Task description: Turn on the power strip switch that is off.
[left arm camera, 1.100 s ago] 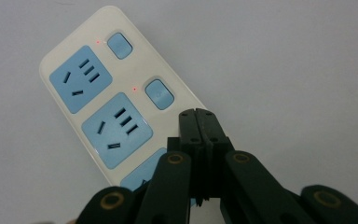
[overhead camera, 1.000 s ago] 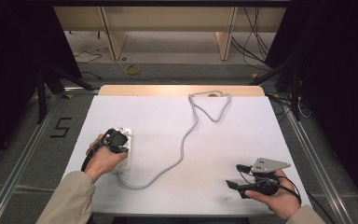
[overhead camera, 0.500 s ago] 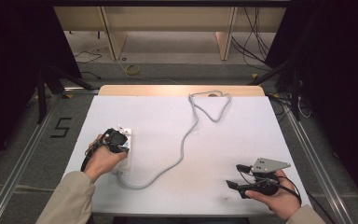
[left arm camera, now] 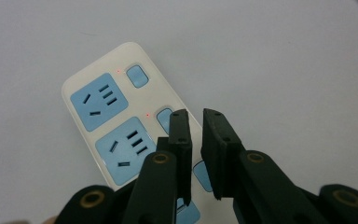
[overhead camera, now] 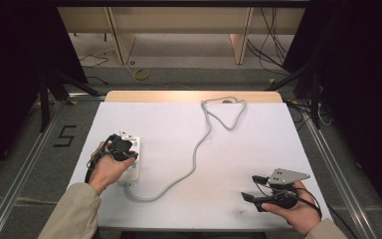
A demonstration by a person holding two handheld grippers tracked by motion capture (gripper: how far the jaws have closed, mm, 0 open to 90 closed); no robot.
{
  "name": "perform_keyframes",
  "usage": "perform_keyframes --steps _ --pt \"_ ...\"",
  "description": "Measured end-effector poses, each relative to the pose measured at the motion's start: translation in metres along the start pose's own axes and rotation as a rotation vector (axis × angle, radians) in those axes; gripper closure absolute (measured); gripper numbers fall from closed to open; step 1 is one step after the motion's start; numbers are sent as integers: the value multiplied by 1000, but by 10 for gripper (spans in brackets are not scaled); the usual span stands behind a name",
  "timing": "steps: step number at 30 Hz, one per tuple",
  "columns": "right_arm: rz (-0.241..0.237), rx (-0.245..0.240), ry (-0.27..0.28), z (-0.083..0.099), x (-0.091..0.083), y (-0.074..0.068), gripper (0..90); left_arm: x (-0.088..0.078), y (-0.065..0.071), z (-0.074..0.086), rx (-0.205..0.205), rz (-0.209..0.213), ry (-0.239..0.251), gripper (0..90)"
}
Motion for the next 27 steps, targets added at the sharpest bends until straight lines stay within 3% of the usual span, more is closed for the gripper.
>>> perform_keyframes --steps 7,16,27 --pt "0 0 -1 0 0 0 279 -5 -1 -2 -15 4 54 778" --pt "2 3 -1 0 0 0 279 -15 -2 -5 -37 20 169 695" --pt "2 5 -1 1 0 1 279 -20 -2 -4 -15 11 244 519"
Point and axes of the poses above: each handheld gripper's, and its own axes: x roughly forward along the jaws, z roughly out of its underside, y roughly to its right, the point moved 5 cm from there along x, roughly forward along the jaws, and after that the axes turned 12 degrees about -y, right-handed, at the moved point
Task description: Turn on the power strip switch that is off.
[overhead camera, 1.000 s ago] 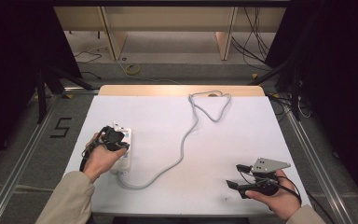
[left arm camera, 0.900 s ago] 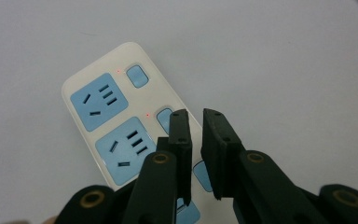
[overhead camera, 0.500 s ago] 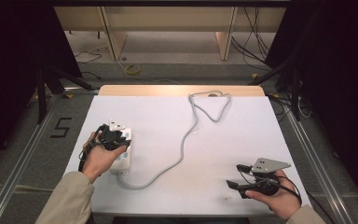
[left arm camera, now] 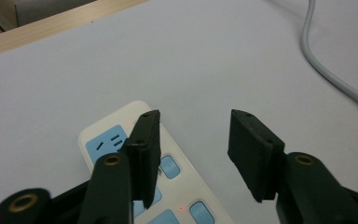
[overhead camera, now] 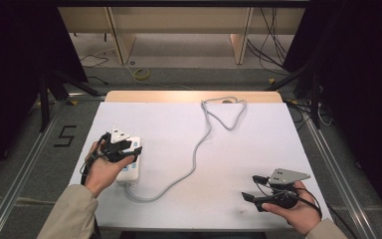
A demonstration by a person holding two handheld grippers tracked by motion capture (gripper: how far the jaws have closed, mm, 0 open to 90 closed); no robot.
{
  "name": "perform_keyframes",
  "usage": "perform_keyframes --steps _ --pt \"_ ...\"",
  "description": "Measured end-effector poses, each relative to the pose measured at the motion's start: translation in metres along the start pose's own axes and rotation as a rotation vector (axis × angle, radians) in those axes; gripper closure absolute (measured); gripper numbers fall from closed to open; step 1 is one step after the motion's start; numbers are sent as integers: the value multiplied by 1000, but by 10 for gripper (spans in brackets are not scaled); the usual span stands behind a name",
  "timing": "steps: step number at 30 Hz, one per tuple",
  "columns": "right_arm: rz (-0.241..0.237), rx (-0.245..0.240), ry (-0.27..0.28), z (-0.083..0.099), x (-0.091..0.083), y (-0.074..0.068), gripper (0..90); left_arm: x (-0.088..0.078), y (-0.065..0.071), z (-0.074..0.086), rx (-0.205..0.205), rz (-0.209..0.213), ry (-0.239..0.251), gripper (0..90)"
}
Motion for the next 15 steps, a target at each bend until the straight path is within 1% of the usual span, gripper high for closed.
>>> perform_keyframes --steps 2,4,7,9,13,15 --pt "0 1 0 0 0 0 279 -1 -2 0 3 -11 3 491" --pt "0 0 0 0 0 0 279 -1 -2 0 -4 -1 17 470" --pt "1 0 -2 0 0 0 279 -1 -1 0 10 32 33 410" --pt "1 0 -2 0 0 0 279 -1 0 0 29 39 43 388" --pt "1 0 -3 0 0 0 279 -3 3 0 18 80 60 328" --pt "1 0 -3 0 0 0 279 -3 4 1 24 94 72 305"
Point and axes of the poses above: each handheld gripper's, and its own axes: x roughly forward along the jaws, z roughly out of its underside, y roughly to its right, the point moved 5 cm from there along x, roughly forward along the jaws, and after that the axes turned 12 degrees about -y, right-handed, at the moved point
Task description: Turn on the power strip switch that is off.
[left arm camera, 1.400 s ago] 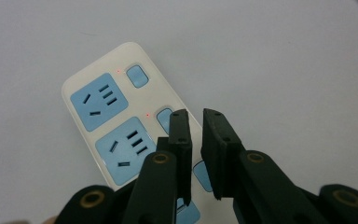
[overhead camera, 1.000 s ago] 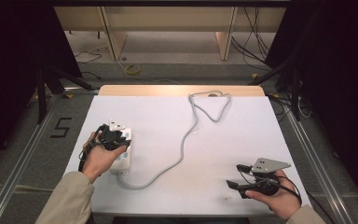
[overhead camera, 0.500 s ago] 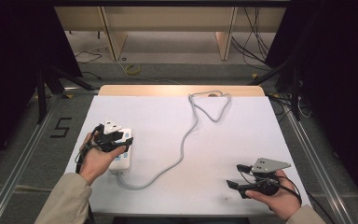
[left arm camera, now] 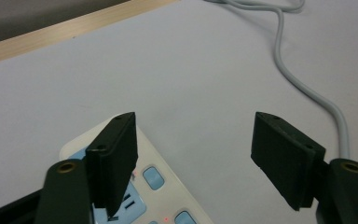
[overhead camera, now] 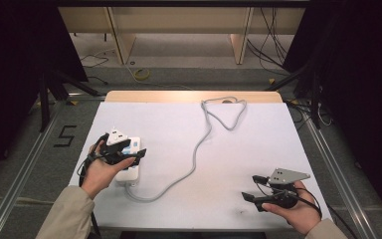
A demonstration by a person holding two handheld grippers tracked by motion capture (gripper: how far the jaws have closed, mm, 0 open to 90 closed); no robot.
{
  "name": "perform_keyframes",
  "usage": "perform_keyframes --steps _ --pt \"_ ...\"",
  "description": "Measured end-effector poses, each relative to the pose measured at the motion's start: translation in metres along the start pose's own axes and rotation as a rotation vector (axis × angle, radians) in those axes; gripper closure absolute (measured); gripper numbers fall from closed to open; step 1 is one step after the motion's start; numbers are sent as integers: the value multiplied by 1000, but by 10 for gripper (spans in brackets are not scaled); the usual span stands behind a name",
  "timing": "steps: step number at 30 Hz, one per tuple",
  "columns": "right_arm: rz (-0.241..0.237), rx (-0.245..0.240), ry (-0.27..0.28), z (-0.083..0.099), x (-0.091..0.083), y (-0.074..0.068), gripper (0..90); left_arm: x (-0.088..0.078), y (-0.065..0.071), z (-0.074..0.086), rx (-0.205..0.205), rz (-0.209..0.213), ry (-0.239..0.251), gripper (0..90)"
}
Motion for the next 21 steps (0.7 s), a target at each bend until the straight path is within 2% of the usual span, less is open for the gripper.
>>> perform_keyframes --steps 8,15,21 --pt "1 0 0 0 0 0 279 -4 4 1 38 6 30 241" --pt "0 0 2 0 0 1 279 -6 9 5 68 18 33 211" --pt "1 -2 2 0 1 1 278 -9 10 10 74 23 37 203"
Point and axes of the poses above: each handheld gripper's, and its own axes: x roughly forward along the jaws, z roughly out of its underside, y roughly to its right, the point moved 5 cm from there along x, roughly forward along the jaws, and after that the axes turned 12 degrees about -y, right-handed, at the moved point
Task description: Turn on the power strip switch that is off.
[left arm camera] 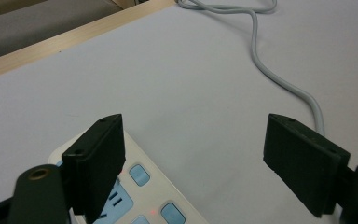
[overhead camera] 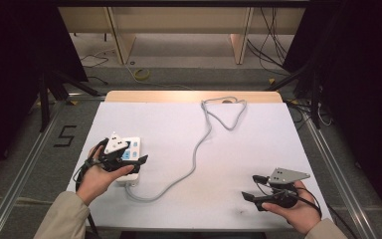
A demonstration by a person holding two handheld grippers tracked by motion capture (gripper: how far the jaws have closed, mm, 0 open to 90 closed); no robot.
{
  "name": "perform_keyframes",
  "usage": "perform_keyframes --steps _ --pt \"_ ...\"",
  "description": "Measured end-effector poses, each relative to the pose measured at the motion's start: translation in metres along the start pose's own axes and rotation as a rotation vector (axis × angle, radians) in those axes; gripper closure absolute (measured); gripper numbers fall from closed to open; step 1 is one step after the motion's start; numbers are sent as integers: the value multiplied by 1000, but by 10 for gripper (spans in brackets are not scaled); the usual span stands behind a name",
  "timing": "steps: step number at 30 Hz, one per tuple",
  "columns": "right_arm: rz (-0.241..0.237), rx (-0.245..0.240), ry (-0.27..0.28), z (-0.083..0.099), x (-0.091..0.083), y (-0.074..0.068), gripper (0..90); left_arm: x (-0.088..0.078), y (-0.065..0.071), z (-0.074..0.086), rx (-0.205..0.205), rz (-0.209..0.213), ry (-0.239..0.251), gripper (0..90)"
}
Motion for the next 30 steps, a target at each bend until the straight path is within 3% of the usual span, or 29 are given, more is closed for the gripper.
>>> perform_keyframes --steps 30 --pt "6 0 8 0 -1 1 276 -18 -4 27 11 11 27 158"
Point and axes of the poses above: each handheld gripper's, and its own axes: x roughly forward along the jaws, z roughly out of its underside, y roughly to its right, the point moved 5 cm from there along x, roughly forward along the jaws, and after that the axes turned 12 degrees about -y, right-handed, at the moved point
